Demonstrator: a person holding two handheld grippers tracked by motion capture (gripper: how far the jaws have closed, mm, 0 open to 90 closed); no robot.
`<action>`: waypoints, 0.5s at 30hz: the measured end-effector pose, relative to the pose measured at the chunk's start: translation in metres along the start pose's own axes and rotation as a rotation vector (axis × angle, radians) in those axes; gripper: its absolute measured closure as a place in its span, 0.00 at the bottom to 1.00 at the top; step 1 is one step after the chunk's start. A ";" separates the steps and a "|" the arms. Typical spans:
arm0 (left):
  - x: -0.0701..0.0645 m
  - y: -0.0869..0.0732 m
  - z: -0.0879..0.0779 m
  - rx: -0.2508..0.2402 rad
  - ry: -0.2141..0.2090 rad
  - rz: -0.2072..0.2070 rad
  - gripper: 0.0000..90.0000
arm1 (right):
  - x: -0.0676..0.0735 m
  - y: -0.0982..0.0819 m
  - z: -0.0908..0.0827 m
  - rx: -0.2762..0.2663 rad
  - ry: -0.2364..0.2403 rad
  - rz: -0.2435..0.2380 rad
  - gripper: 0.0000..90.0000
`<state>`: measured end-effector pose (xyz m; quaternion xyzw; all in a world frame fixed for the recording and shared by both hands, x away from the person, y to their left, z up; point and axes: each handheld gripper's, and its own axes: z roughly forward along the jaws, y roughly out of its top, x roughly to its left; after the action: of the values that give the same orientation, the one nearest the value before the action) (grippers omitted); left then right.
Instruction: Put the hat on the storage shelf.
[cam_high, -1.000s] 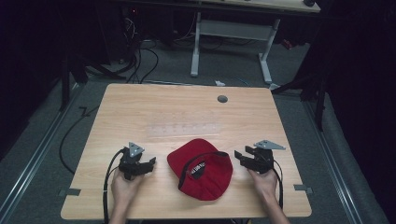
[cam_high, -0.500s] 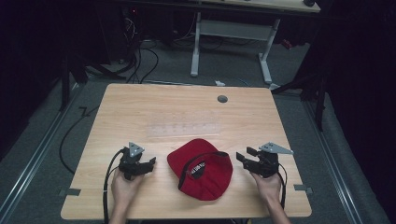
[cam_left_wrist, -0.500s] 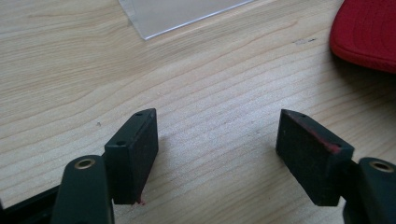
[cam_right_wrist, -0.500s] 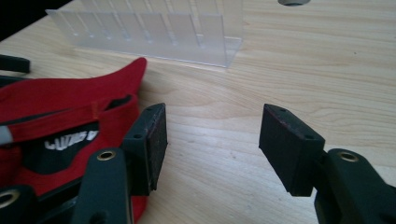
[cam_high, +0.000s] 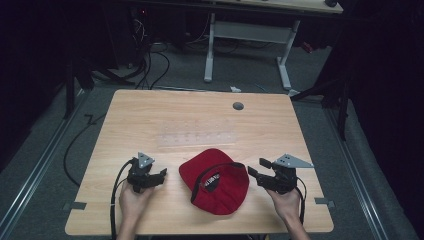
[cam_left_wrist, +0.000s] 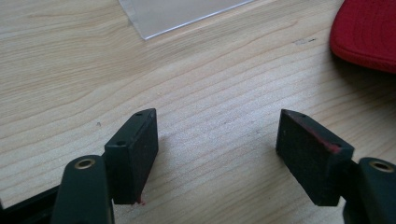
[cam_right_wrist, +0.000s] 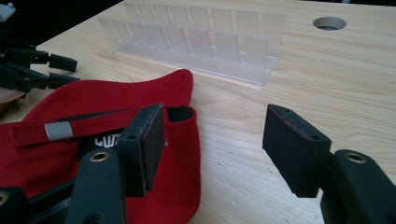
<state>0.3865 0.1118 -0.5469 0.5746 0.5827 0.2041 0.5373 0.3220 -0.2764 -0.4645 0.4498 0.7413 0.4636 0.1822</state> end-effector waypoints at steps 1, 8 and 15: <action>0.000 0.000 0.000 0.000 0.000 0.000 0.33 | 0.001 0.000 0.001 0.006 0.003 -0.006 0.42; 0.000 0.000 0.000 0.002 -0.003 0.000 0.34 | 0.008 0.000 0.014 0.037 0.019 -0.036 0.40; 0.000 0.000 0.000 0.002 -0.003 0.001 0.34 | 0.011 -0.003 0.029 0.070 0.031 -0.045 0.40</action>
<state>0.3863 0.1117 -0.5468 0.5755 0.5818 0.2029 0.5377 0.3345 -0.2528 -0.4798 0.4319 0.7697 0.4402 0.1650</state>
